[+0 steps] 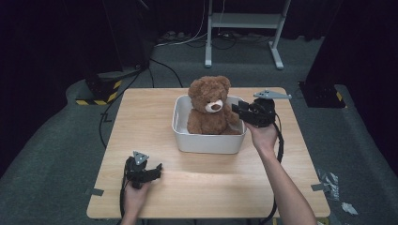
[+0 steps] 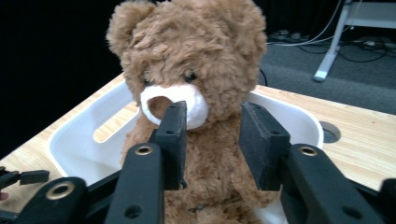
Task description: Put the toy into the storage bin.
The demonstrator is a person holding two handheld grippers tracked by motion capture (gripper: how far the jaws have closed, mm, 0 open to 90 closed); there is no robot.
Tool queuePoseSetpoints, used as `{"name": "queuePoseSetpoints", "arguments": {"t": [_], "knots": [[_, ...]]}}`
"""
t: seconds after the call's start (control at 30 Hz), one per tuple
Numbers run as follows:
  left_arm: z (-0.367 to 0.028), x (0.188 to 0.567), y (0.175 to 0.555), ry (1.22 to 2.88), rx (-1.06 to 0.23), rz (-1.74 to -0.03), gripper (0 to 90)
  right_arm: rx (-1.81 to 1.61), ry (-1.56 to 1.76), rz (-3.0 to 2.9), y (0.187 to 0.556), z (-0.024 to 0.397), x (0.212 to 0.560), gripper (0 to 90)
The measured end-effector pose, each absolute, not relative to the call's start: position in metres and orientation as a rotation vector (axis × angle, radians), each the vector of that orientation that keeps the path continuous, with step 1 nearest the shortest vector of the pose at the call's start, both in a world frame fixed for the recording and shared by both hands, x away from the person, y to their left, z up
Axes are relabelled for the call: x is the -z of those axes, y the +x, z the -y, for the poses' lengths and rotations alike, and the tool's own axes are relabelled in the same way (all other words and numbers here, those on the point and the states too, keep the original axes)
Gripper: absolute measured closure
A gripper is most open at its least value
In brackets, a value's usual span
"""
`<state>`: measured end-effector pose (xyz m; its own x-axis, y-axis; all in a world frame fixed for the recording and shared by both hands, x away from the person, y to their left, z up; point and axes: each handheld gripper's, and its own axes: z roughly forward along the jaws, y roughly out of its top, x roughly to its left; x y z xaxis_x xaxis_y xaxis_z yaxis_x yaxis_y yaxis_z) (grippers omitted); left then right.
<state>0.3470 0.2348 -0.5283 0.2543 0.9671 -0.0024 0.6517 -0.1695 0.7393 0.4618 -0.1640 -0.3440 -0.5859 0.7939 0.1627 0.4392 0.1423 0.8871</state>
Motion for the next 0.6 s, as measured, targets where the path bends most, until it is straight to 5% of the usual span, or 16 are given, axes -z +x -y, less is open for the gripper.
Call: {"name": "queuePoseSetpoints", "arguments": {"t": [0.6], "knots": [[-0.235,0.528,0.347,1.903,-0.646,-1.468,18.8,-1.423,1.203,-2.009,0.452,0.186,0.343,53.5]]}}
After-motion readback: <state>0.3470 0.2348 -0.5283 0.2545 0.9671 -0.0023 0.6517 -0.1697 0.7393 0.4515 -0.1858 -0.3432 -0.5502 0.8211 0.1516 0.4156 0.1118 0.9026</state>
